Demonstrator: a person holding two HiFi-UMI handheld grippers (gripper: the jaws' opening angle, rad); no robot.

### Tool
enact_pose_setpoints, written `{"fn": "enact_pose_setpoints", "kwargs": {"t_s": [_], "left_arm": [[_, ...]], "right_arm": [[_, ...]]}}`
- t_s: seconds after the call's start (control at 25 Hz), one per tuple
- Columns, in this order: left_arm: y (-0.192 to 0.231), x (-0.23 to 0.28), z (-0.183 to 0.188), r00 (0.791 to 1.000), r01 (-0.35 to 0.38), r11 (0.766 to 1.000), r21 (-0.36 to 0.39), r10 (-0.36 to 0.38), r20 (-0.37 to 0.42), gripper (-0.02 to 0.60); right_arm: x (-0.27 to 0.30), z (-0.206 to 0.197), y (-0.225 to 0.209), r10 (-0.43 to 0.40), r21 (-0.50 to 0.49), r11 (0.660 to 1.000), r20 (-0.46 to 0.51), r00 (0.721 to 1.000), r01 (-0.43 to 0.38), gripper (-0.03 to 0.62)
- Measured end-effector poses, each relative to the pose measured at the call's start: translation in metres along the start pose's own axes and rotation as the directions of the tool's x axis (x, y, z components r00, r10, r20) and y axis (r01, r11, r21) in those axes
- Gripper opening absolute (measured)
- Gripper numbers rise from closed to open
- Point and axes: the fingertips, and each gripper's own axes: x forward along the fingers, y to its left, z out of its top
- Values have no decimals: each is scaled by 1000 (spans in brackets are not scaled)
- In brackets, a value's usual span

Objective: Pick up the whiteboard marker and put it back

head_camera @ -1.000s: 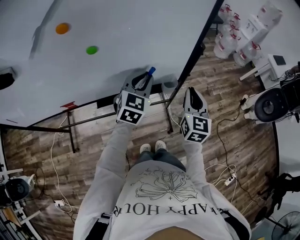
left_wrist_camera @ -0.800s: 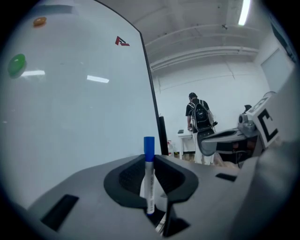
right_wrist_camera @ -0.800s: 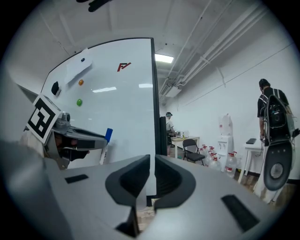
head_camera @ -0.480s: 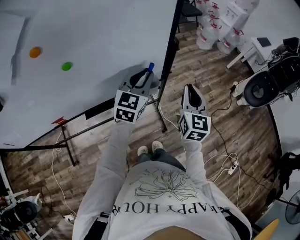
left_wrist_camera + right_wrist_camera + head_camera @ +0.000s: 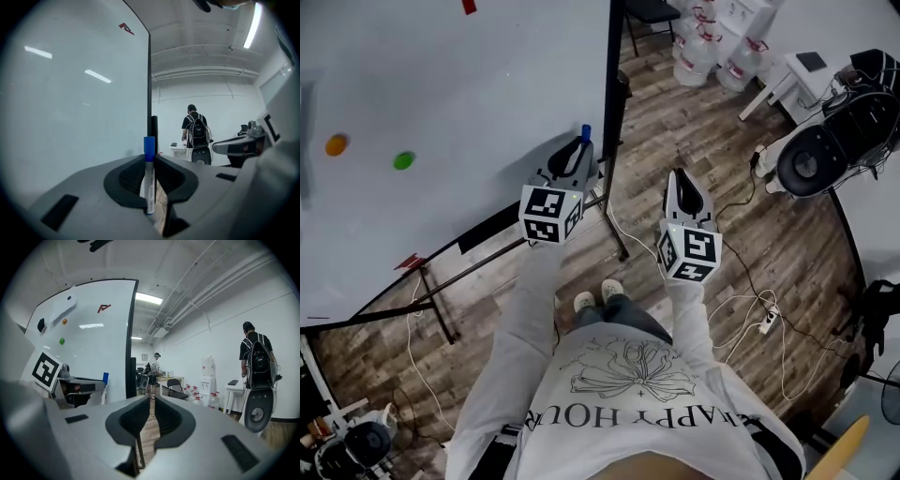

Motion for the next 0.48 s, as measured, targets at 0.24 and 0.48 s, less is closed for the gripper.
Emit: {"fn": "enact_pose_setpoints", "kwargs": {"t_s": [0.24,0.48], "left_arm": [[9,7,-35,999,-29,999,-33,29,-13,58],[12,9,-76,994,-68,996,-54,63,-95,58]], "right_arm": [[2,-11,-3,-2,-2,1000,-22,1000,2,14],[5,-19,-2,8,-5,1000,-41,999,-8,14]]}}
